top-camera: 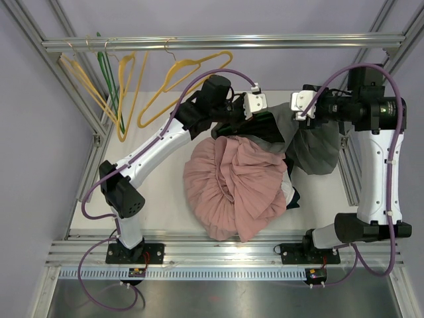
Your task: Remove the skirt from the hanger
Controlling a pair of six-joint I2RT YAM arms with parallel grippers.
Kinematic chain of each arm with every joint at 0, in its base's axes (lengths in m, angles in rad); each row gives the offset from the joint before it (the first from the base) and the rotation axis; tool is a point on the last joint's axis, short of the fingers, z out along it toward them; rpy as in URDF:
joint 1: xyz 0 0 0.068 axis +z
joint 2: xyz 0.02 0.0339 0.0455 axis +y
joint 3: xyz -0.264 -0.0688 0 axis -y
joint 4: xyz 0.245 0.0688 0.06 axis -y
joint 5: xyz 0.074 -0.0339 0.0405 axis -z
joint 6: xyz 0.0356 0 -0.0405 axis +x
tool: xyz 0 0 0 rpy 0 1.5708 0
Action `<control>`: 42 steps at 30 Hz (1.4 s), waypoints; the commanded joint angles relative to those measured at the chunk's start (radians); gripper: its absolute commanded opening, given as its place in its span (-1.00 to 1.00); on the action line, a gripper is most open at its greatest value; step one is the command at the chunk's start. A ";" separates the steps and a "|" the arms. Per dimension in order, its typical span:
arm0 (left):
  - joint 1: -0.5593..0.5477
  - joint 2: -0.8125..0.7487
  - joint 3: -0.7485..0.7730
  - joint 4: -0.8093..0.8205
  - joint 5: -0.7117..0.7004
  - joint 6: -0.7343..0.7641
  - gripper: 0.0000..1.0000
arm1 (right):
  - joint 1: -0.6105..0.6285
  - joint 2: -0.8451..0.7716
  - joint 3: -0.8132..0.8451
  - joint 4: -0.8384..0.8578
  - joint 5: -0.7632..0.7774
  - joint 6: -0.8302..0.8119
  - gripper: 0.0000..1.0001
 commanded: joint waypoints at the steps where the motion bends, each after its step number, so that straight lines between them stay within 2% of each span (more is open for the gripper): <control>1: 0.005 -0.071 0.041 0.076 0.063 0.010 -1.00 | 0.050 0.008 0.002 -0.294 -0.026 -0.089 0.31; 7: -0.007 -0.059 0.063 0.082 0.089 0.008 -1.00 | 0.111 0.063 0.022 -0.292 -0.040 -0.038 0.30; 20: -0.041 0.010 0.177 0.121 0.101 -0.002 -1.00 | 0.172 0.125 0.023 -0.295 -0.048 0.017 0.09; 21: -0.041 0.013 0.185 0.124 0.103 -0.004 -1.00 | 0.172 0.125 0.023 -0.295 -0.048 0.020 0.04; 24: -0.041 0.024 0.188 0.128 0.098 -0.007 -1.00 | 0.172 0.125 0.025 -0.294 -0.046 0.027 -0.38; 25: -0.041 0.026 0.187 0.130 0.095 -0.007 -1.00 | 0.174 0.125 0.025 -0.294 -0.046 0.028 -0.62; 28: -0.041 0.026 0.187 0.140 0.093 -0.013 -1.00 | 0.174 0.114 0.010 -0.292 -0.055 0.027 -0.91; 31: -0.041 0.023 0.187 0.153 0.074 -0.019 -1.00 | 0.172 0.111 0.019 -0.291 -0.068 0.051 -1.00; 34: -0.041 0.001 0.159 0.188 0.031 -0.053 -1.00 | 0.172 0.111 0.049 -0.242 -0.036 0.198 -1.00; 35: -0.040 -0.013 0.139 0.208 0.017 -0.091 -1.00 | 0.174 0.109 0.062 -0.175 -0.017 0.261 -1.00; 36: -0.035 -0.025 0.117 0.266 -0.008 -0.117 -0.88 | 0.171 0.106 0.062 -0.138 0.030 0.390 -1.00; 38: -0.023 -0.077 0.026 0.343 -0.032 -0.219 -0.58 | 0.151 0.094 0.059 -0.075 0.049 0.459 -1.00; 39: -0.021 -0.097 0.000 0.410 -0.055 -0.247 -0.33 | 0.136 0.087 0.051 -0.053 0.044 0.527 -1.00; 42: -0.018 -0.152 -0.074 0.478 -0.097 -0.335 0.03 | 0.047 0.051 0.014 0.005 -0.017 0.629 -1.00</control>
